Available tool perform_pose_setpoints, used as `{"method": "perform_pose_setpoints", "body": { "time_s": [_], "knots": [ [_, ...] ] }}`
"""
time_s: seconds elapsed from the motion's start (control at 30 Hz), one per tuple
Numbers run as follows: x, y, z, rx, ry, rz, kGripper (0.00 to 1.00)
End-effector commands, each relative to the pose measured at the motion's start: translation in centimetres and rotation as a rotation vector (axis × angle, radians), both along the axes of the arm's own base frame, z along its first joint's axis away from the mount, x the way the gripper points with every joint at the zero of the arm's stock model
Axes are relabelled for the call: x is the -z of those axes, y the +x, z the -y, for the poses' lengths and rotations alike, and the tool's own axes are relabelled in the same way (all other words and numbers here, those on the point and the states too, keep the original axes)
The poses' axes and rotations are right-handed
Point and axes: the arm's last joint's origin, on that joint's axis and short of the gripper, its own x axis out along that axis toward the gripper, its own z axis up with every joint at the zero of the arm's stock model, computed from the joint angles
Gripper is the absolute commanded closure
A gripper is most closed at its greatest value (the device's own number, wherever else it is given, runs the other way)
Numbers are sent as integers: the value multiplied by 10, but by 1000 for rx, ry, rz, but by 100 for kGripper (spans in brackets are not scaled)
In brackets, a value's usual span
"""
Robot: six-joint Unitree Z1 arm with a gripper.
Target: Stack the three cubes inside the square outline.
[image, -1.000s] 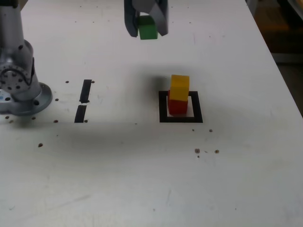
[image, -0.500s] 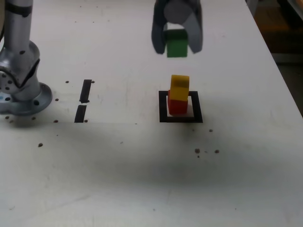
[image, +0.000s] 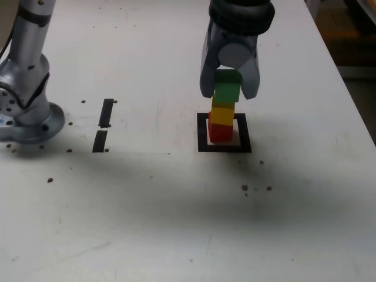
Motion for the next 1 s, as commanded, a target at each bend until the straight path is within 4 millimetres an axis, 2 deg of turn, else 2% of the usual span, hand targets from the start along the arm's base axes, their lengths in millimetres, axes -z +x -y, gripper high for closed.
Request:
{"method": "perform_pose_setpoints", "body": {
  "time_s": [0.0,0.13,0.43,0.53,0.73,0.97],
  "knots": [
    [8,2,-1,-3,-4,-9,86],
    [14,3,-1,-3,-8,2,86],
    [6,-5,-3,0,14,16,83],
    [3,-8,-4,1,15,14,73],
    [0,-13,-4,5,8,-11,39],
    [4,-10,-3,14,0,-12,24]
  ]
}}
